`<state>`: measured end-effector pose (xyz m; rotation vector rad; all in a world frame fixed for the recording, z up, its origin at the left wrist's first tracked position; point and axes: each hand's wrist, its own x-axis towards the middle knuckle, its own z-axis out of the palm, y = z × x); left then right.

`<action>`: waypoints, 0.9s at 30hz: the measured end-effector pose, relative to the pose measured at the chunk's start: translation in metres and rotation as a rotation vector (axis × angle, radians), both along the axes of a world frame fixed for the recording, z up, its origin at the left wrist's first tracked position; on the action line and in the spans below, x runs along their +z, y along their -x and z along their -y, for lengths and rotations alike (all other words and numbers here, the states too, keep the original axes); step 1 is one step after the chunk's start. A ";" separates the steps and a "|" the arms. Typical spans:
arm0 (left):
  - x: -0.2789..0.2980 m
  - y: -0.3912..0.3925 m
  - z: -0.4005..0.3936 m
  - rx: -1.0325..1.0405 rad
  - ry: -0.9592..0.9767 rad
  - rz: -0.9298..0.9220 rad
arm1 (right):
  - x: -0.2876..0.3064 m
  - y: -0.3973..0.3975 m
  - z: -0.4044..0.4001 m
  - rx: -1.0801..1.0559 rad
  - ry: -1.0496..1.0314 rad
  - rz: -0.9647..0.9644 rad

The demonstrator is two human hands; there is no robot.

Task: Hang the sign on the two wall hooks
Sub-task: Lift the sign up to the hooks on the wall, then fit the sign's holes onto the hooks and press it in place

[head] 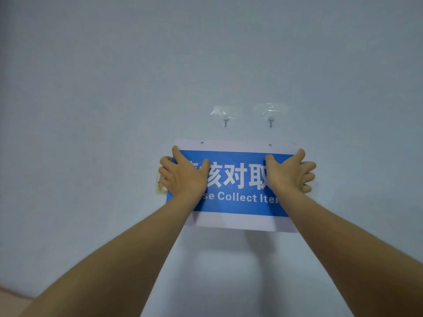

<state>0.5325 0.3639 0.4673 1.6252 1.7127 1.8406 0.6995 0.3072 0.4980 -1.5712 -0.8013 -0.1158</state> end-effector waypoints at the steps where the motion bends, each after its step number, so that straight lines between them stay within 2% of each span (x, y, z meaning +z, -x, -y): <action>1: 0.002 -0.012 -0.003 -0.014 -0.006 0.000 | 0.002 -0.011 -0.001 -0.018 -0.005 0.002; 6: 0.010 -0.044 -0.024 -0.040 -0.019 0.001 | 0.007 -0.041 -0.015 -0.063 0.002 -0.007; 17: 0.041 -0.057 -0.088 -0.084 -0.107 -0.001 | 0.034 -0.053 -0.070 -0.113 -0.039 -0.029; 27: 0.076 -0.075 -0.153 -0.143 -0.153 0.018 | 0.058 -0.067 -0.124 -0.148 -0.105 0.068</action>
